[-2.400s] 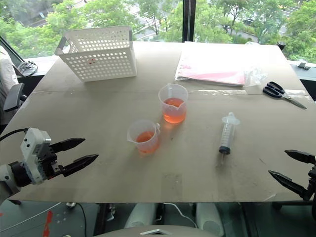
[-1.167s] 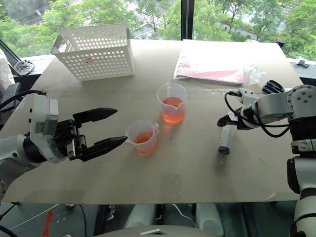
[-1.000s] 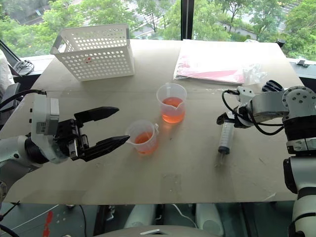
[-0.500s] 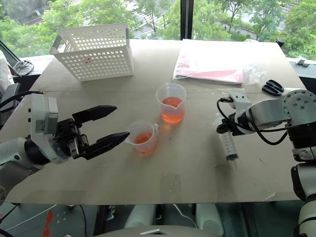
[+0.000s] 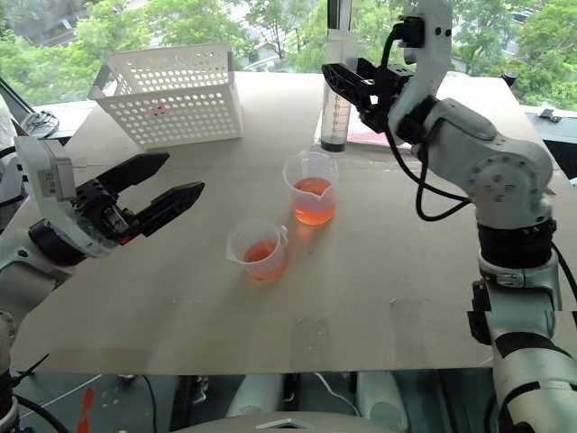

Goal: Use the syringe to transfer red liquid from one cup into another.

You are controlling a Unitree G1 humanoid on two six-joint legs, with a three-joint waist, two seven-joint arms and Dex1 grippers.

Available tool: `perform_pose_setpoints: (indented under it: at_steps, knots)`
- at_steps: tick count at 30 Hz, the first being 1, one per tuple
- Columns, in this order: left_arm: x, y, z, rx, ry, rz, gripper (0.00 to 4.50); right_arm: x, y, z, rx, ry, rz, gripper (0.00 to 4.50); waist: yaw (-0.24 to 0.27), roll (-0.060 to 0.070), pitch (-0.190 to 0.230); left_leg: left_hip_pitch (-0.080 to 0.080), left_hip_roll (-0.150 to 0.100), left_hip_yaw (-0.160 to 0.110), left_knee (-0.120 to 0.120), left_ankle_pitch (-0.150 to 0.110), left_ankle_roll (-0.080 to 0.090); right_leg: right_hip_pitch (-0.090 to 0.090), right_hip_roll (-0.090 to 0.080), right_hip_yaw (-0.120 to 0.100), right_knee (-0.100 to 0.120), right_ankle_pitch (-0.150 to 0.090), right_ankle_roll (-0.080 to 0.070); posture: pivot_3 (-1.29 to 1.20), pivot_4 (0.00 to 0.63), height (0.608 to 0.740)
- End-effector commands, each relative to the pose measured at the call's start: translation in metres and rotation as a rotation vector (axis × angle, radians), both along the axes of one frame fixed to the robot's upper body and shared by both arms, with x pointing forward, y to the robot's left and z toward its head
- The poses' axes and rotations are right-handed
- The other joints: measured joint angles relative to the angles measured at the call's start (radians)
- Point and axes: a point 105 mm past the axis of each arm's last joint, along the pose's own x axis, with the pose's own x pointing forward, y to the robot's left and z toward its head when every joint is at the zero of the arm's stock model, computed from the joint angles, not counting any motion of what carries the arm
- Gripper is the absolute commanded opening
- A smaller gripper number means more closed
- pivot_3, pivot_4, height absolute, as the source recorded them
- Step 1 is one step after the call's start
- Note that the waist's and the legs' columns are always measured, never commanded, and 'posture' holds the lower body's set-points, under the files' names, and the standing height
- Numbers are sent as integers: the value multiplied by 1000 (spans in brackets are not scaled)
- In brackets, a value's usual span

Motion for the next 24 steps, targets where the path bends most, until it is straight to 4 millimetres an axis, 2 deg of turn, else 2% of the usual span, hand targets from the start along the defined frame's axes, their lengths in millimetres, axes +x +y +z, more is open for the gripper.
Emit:
perform_pose_setpoints:
  at_steps: [1, 6, 12, 18, 21, 24]
  knots:
    - [3, 4, 16, 18, -47, 29, 4500, 1, 1, 4, -30, -147, -73, 1466, 1, 0, 0, 0, 0, 0, 0, 0, 0, 0, 0, 0, 0, 0, 0, 0, 150, 740]
    - [18, 3, 39, 45, -127, 74, 4500, -7, 13, -19, -43, -169, -44, 1465, 3, 0, 0, -2, 0, -2, 0, 0, 0, 0, -1, -2, -1, 0, 0, 0, 150, 740]
    - [51, -13, 48, 117, -90, 117, 4500, -6, 24, -62, -96, -181, -37, 1464, 3, 0, 0, 0, -4, -3, 0, 0, 0, 0, 0, -3, 1, 0, 0, 0, 150, 740]
    - [84, -37, 69, 154, -85, 85, 4500, -4, 33, -73, -71, -200, -26, 1464, -2, 0, 0, 1, -5, -2, 0, 0, -1, 0, 0, -1, 3, 0, 0, 0, 150, 740]
    - [93, -51, 77, 181, -95, 37, 4500, -4, 36, -78, -76, -201, -21, 1464, -2, 0, 1, 1, -5, -3, 0, 1, -2, 0, 0, -2, 3, 0, 0, 0, 150, 740]
    - [99, -64, 77, 217, -85, -25, 4500, -6, 39, -80, -77, -206, -6, 1464, -3, 0, 1, 0, -5, -2, 0, 2, -3, 0, 0, -1, 2, 0, 0, 0, 150, 740]
